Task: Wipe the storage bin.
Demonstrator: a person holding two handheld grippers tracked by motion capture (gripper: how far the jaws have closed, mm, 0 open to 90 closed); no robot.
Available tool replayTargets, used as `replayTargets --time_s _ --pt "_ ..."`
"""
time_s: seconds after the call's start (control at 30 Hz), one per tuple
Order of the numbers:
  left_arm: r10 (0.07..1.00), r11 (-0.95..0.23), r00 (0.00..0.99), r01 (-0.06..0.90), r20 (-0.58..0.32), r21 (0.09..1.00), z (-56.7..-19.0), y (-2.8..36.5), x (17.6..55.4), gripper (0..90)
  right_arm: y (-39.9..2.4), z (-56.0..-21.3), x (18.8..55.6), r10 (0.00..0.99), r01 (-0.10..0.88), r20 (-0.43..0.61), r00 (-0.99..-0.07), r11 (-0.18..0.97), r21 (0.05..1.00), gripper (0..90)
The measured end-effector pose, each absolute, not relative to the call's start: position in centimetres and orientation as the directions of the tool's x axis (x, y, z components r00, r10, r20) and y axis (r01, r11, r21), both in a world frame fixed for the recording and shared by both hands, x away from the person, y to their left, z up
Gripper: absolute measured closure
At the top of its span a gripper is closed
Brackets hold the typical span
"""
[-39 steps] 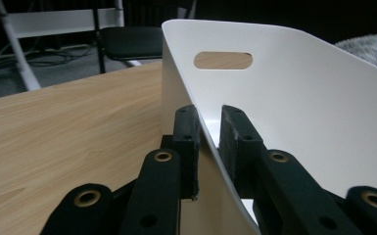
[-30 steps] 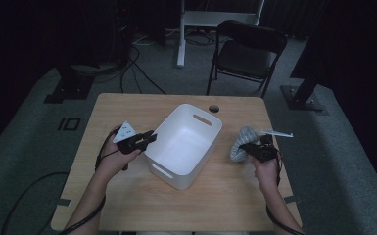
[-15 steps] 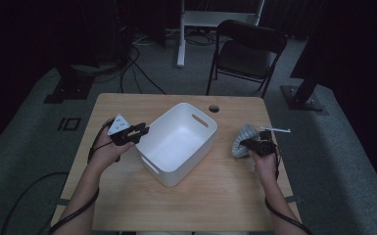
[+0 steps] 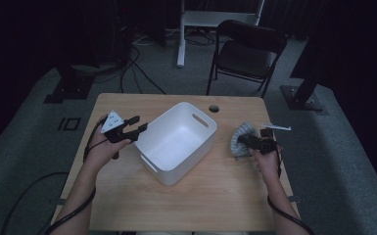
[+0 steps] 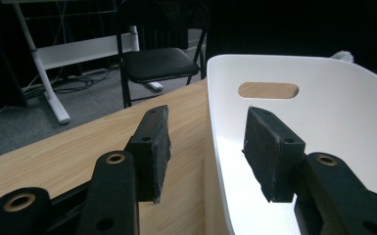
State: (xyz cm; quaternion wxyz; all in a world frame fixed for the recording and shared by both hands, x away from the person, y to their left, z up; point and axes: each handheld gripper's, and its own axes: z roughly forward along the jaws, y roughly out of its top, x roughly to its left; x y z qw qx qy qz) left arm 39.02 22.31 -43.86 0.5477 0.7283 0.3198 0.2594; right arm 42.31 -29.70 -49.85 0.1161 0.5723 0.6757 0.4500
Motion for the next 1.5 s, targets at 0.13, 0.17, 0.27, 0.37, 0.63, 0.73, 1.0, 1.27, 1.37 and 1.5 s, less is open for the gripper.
replayTargets --time_s 0.13,0.17,0.27,0.37,0.63,0.73,1.0,1.27,1.37,1.5 --pt "0.756 -0.198 0.654 0.173 0.038 0.965 -43.4 22.7 38.4 49.3 -29.4 -48.7 41.9 0.87 0.632 0.341 -0.355 -0.046 0.774 29.2" --pt "0.756 -0.195 0.653 0.169 0.038 0.966 -43.3 22.9 38.2 48.2 -29.3 -48.5 41.8 0.862 0.625 0.342 -0.375 -0.037 0.779 26.8" --pt "0.759 -0.195 0.65 0.167 0.041 0.967 -43.0 23.3 37.7 44.9 -29.1 -48.3 41.6 0.842 0.629 0.356 -0.406 -0.025 0.777 20.6" --pt "0.769 -0.199 0.639 0.179 0.04 0.964 -42.9 23.6 37.2 44.7 -28.7 -48.4 41.3 0.836 0.629 0.335 -0.435 0.016 0.777 20.4" --pt "0.779 -0.188 0.627 0.22 0.009 0.957 -44.2 24.8 35.9 37.8 -28.5 -49.6 40.1 0.84 0.615 0.307 -0.447 0.04 0.787 17.1" --pt "0.78 -0.169 0.626 0.238 -0.017 0.956 -45.1 25.3 35.5 37.7 -28.7 -49.9 39.6 0.847 0.609 0.295 -0.442 0.042 0.792 16.3" --pt "0.793 -0.107 0.606 0.237 -0.061 0.966 -45.7 26.7 33.9 35.2 -29.3 -51.0 38.4 0.85 0.616 0.297 -0.436 0.041 0.787 14.9" --pt "0.806 -0.095 0.587 0.247 -0.071 0.964 -46.4 28.1 32.4 34.7 -29.4 -51.6 37.3 0.852 0.611 0.276 -0.446 0.065 0.789 14.2" --pt "0.817 -0.088 0.57 0.263 -0.082 0.961 -47.0 28.5 32.0 31.1 -29.4 -51.7 36.8 0.852 0.606 0.26 -0.454 0.081 0.792 14.1" --pt "0.827 -0.095 0.556 0.285 -0.084 0.954 -47.9 28.8 31.7 28.7 -29.5 -52.0 36.2 0.856 0.605 0.255 -0.449 0.082 0.792 14.1"
